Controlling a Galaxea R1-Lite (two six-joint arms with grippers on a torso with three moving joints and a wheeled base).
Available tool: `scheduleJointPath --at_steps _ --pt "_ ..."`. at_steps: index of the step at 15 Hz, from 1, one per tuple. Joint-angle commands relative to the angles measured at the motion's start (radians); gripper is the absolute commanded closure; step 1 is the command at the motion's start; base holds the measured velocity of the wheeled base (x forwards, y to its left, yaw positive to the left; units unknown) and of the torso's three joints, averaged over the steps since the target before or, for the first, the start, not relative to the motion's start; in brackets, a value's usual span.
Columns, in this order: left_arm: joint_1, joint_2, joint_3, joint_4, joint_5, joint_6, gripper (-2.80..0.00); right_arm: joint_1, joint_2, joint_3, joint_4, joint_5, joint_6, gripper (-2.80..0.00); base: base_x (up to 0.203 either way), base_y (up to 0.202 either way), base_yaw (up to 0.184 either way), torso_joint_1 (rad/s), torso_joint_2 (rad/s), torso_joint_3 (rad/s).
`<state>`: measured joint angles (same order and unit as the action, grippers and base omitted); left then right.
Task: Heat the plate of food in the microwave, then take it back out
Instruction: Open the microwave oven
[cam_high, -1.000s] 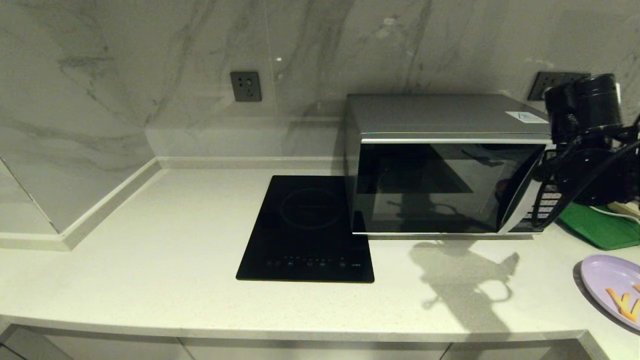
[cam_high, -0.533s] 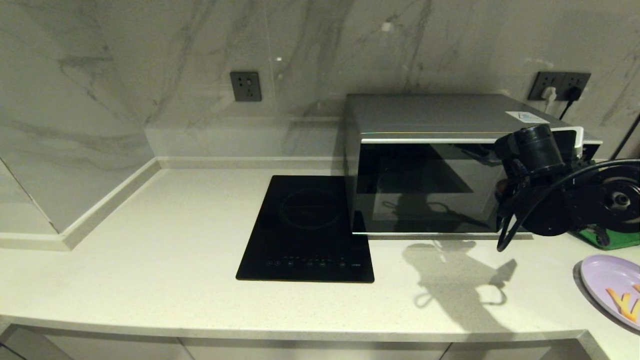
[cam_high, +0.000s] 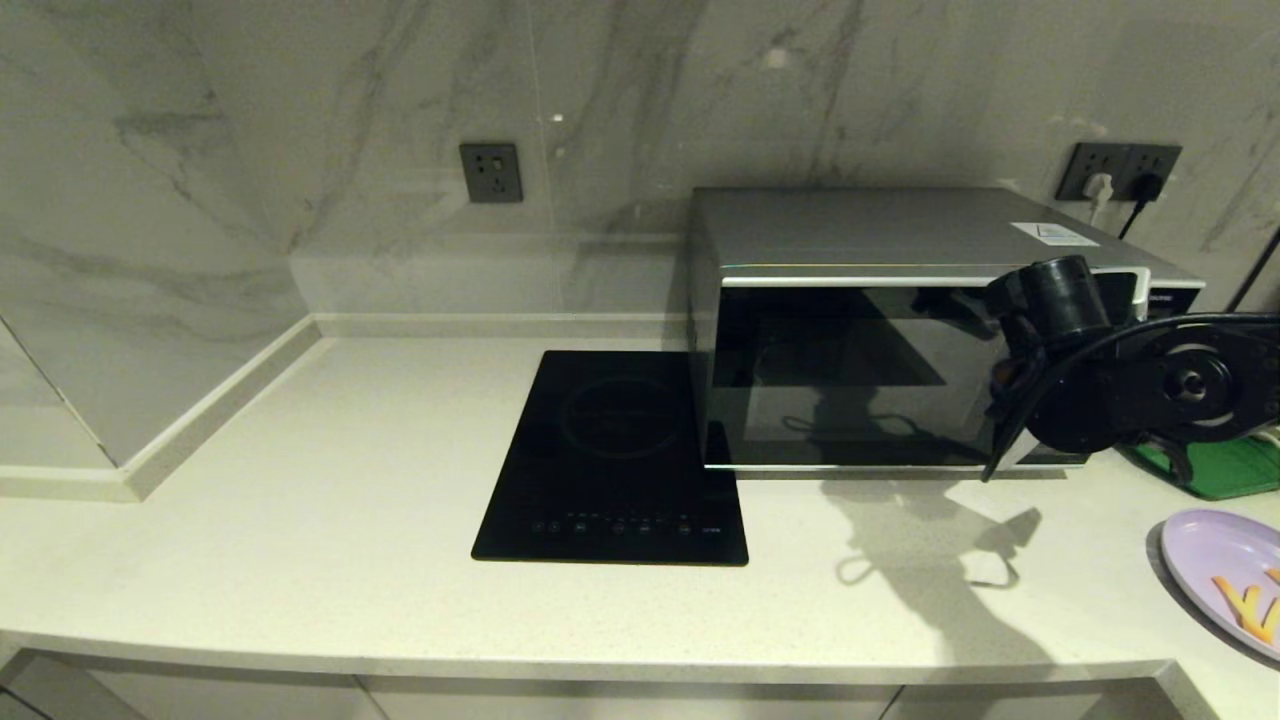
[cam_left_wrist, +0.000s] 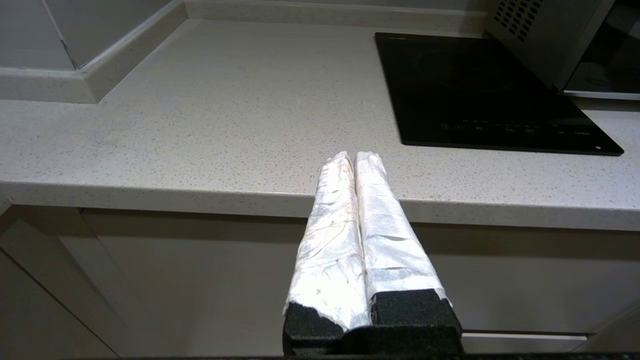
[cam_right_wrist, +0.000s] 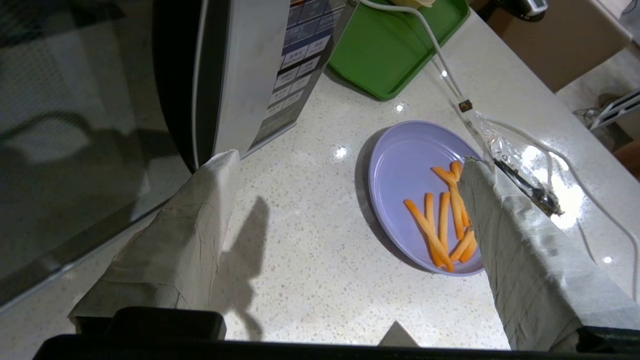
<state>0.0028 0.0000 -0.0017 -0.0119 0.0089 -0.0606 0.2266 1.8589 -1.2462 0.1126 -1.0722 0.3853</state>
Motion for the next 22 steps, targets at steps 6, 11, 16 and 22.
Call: scheduleJointPath --at_steps 6,11,16,22 --pt "0.0 0.0 0.0 0.0 0.0 -0.001 0.0 -0.023 0.037 -0.031 -0.001 0.069 0.01 -2.8 0.0 0.0 0.0 0.0 0.0 0.0" --pt "0.0 0.0 -0.001 0.0 0.0 -0.001 0.0 -0.041 0.098 -0.117 -0.001 0.066 0.01 -2.8 0.0 0.0 0.0 0.0 0.0 0.0" --pt "0.0 0.0 0.0 0.0 0.0 -0.001 0.0 -0.058 0.131 -0.147 0.001 0.052 0.042 -2.8 0.0 0.0 0.0 0.0 0.0 0.0" --pt "0.0 0.0 0.0 0.0 0.0 -0.001 0.0 -0.076 0.154 -0.16 -0.001 -0.005 0.045 -2.8 0.0 0.0 0.0 0.0 0.0 0.0"
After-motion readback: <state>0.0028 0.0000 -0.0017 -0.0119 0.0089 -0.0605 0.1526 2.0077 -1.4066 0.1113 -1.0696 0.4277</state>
